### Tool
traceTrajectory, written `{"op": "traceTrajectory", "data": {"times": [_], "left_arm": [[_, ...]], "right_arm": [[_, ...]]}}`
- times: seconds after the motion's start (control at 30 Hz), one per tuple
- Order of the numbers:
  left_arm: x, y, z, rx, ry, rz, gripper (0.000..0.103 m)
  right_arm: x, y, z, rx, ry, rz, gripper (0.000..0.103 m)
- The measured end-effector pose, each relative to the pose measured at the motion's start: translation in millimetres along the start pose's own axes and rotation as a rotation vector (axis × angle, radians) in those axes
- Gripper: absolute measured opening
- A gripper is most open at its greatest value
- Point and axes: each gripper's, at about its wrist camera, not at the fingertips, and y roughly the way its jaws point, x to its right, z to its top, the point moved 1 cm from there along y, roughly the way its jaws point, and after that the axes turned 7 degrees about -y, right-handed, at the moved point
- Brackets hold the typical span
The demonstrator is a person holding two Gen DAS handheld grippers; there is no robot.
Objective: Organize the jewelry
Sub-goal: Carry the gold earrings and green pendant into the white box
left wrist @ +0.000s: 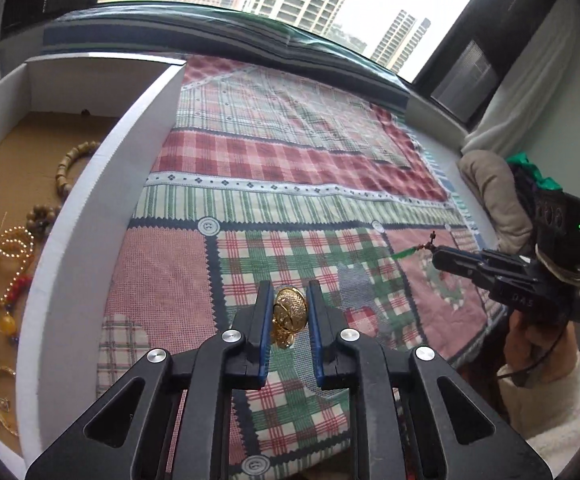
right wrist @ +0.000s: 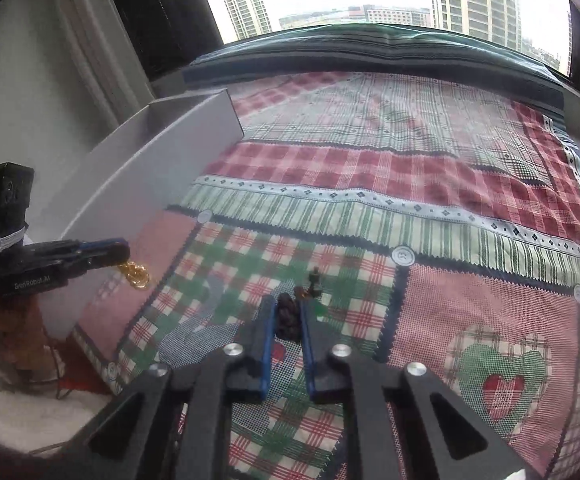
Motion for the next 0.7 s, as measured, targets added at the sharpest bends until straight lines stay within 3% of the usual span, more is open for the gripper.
{"op": "traceTrajectory", "data": {"times": [0.17,0.4,0.57,0.7], "left_arm": [[-4.0,-82.8,7.3,0.089,-0.051,-0.043,0.015],[-52.6,-187.1,28.3,0.230,-0.133,0.101,0.015],[-116.6,-205.1,42.9,0.276,-0.222,0.257,0.015],[-181.8,-186.1,54.0,0.248,-0.324,0.325,0.015]], "right_arm": [[-23.7,-20.1,29.6,0.058,-0.033,0.085,0.012],[-92.6,-29.6,103.2,0.159,-0.152,0.275,0.012],[-152.7,-4.1,149.7,0.161,-0.244,0.387,0.012],[-204.2,36.1,165.0,0.085,-0.288,0.491,0.013]]}}
